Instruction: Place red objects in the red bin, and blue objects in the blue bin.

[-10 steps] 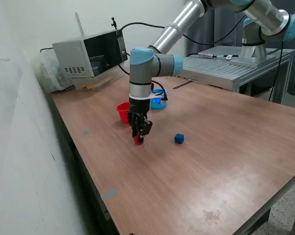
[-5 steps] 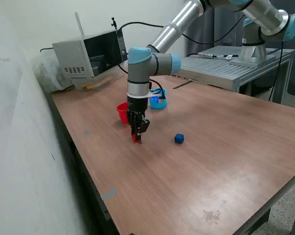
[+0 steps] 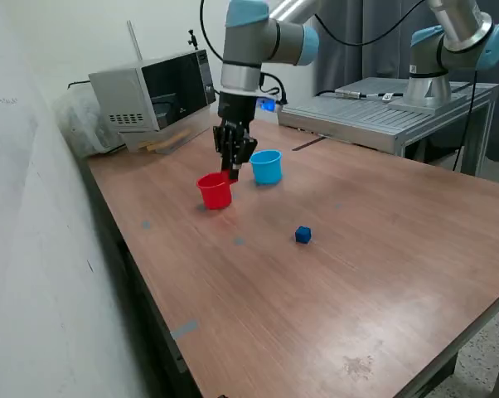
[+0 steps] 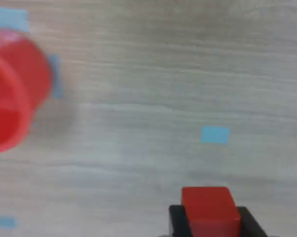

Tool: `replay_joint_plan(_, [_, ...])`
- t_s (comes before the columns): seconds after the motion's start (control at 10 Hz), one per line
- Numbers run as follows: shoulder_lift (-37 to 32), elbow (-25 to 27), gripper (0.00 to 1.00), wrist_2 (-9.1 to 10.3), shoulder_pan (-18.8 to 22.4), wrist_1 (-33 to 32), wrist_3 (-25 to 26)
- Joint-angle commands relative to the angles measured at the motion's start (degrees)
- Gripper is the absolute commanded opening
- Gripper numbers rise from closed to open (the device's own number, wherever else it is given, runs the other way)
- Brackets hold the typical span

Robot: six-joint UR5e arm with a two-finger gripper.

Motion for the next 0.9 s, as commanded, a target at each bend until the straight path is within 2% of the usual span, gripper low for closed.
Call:
replay_joint_plan(0.0, [-10.47, 6.91, 0.0, -0.12, -5.17, 2.01, -2.33])
replay_joint_plan(0.2, [-10.48, 7.79, 0.0, -0.12, -9.57, 2.46, -2.95])
replay_joint_plan(0.3, [-10.31, 8.15, 0.0, -0.03, -10.38, 2.46, -3.04])
replay_joint_plan(0.8, [-2.93, 7.01, 0.0, 0.06, -10.74, 2.03, -3.74])
